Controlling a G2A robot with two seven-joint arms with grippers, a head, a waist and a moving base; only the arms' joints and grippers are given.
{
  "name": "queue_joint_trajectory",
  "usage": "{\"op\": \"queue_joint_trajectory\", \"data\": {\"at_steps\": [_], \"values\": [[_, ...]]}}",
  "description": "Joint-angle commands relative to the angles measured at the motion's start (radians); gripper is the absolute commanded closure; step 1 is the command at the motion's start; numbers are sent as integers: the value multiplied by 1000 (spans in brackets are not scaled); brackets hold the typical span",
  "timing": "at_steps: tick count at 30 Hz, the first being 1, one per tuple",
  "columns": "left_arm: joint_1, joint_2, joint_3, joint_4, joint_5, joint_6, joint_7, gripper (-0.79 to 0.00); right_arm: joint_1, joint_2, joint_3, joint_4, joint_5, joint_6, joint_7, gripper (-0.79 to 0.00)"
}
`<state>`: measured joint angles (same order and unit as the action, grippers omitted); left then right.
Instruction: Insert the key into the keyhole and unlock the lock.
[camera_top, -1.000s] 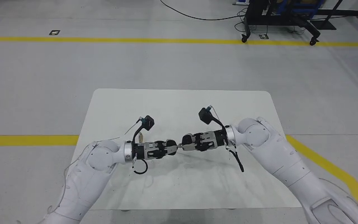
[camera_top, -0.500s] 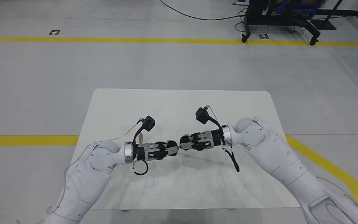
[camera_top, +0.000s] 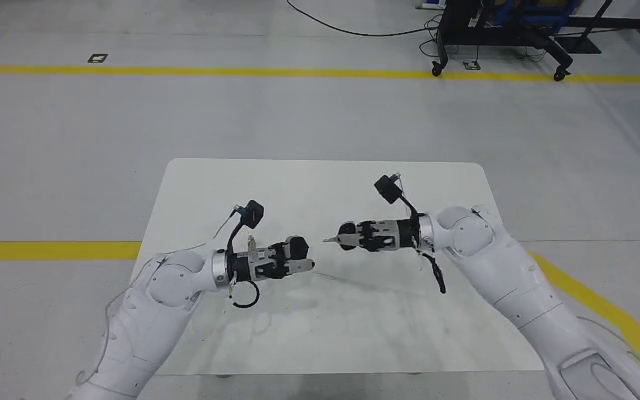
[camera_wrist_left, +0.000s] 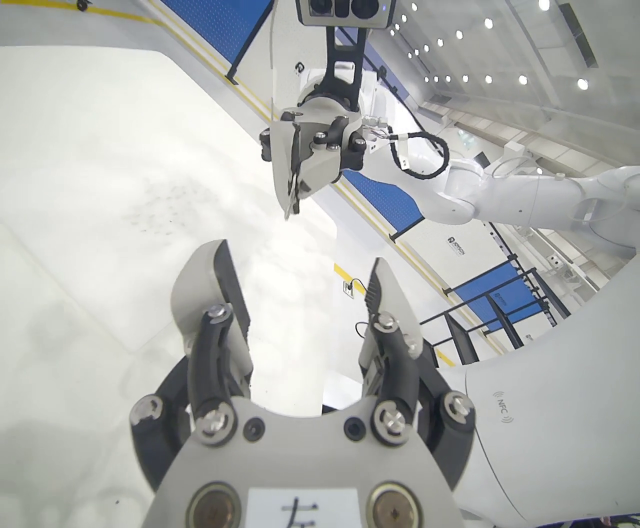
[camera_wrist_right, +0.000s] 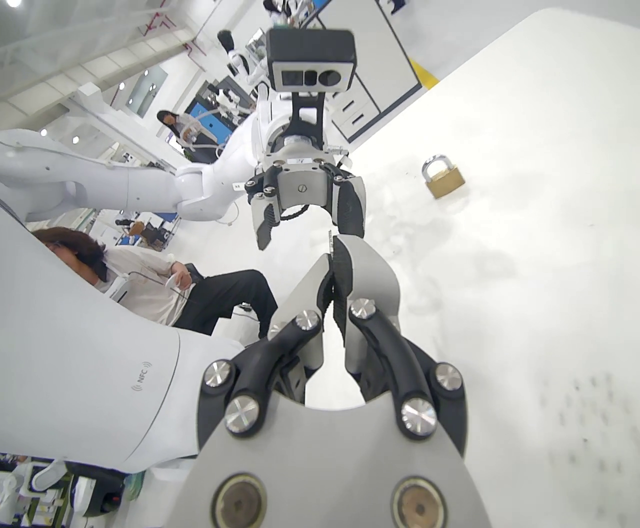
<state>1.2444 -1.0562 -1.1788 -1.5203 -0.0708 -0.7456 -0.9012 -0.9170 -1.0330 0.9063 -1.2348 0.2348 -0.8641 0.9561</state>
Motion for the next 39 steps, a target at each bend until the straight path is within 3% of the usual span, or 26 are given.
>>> {"op": "queue_joint_trajectory", "data": {"at_steps": [1,7,12,15,17,20,22,24,28,39], "values": [[14,6,-30,-11,-2,-1,22,-785,-5,14,45,27,15,-18,-18,0],[36,12,-63,-36,-5,17,45,-785,-56,78,221,109,100,-100,-101,0],[35,12,-64,-39,-1,18,50,-785,-89,103,267,113,121,-126,-126,0],[42,18,-132,-81,181,89,180,-785,-89,103,267,113,121,-126,-126,0],[86,26,-191,-133,220,95,230,-785,-89,103,267,113,121,-126,-126,0],[174,46,-324,-260,441,165,251,-785,-89,103,267,113,121,-126,-126,0],[250,56,-402,-366,637,272,256,-785,-89,103,267,113,121,-126,-126,0],[333,58,-421,-460,773,360,255,-785,-89,103,267,113,121,-126,-126,0],[389,58,-366,-500,981,461,213,-785,-89,103,267,113,121,-126,-126,0],[184,23,-87,-316,1173,626,149,-785,-89,103,267,113,121,-126,-126,0]]}}
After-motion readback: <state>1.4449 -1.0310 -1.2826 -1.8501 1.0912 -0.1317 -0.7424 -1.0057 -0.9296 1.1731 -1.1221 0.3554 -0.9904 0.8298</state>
